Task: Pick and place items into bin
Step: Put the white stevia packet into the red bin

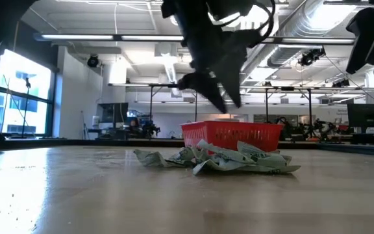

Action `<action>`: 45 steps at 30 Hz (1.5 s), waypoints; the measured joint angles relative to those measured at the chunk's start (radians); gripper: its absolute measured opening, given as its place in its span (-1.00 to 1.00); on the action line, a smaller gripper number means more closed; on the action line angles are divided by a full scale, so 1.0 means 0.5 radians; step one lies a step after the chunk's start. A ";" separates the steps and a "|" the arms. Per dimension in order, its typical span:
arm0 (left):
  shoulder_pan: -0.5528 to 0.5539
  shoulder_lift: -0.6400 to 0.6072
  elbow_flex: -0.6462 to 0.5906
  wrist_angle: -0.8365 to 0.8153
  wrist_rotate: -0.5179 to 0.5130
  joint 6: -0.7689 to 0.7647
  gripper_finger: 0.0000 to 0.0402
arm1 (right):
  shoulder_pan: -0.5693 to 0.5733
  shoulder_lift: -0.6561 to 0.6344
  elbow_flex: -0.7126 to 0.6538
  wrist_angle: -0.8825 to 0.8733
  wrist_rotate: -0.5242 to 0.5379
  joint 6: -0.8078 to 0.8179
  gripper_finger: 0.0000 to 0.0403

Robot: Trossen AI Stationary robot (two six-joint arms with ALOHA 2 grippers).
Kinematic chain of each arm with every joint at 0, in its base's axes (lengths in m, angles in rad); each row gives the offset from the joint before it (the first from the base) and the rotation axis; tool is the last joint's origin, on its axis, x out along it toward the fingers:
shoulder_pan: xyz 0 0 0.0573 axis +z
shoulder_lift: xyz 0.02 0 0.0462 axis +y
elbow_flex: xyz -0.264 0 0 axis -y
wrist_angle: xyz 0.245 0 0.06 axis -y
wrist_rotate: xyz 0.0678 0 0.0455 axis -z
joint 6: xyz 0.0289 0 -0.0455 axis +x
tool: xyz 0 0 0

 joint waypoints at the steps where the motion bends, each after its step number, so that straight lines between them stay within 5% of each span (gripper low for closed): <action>1: -0.026 -0.014 -0.006 -0.090 -0.022 -0.015 0.11 | 0.005 0.003 0.000 0.000 0.017 0.010 0.50; 7: -0.381 -0.170 0.005 -0.440 -0.097 -0.108 0.31 | 0.048 0.005 0.001 0.017 0.026 -0.035 0.50; 12: -0.727 -0.110 -0.034 -0.507 -0.095 -0.054 0.25 | 0.031 0.023 0.001 0.113 0.020 -0.242 0.50; 17: -0.866 -0.102 -0.204 -0.502 -0.364 -0.083 0.15 | 0.003 0.138 0.002 0.451 -0.103 -0.724 0.50; 25: -0.816 -0.101 -0.569 -0.215 -0.352 0.363 0.11 | -0.011 0.354 0.002 0.814 -0.235 -1.089 0.50; 33: -0.656 -0.101 -0.666 -0.064 -0.292 0.600 0.11 | -0.024 0.360 0.002 0.832 -0.245 -0.684 0.50; 37: -0.586 -0.100 -0.666 -0.027 0.002 0.842 0.08 | -0.038 0.359 0.002 0.879 -0.237 -0.550 0.50; 45: -0.506 -0.174 -0.666 -0.175 0.205 0.953 -0.47 | -0.143 0.359 0.002 0.974 -0.221 -0.384 0.50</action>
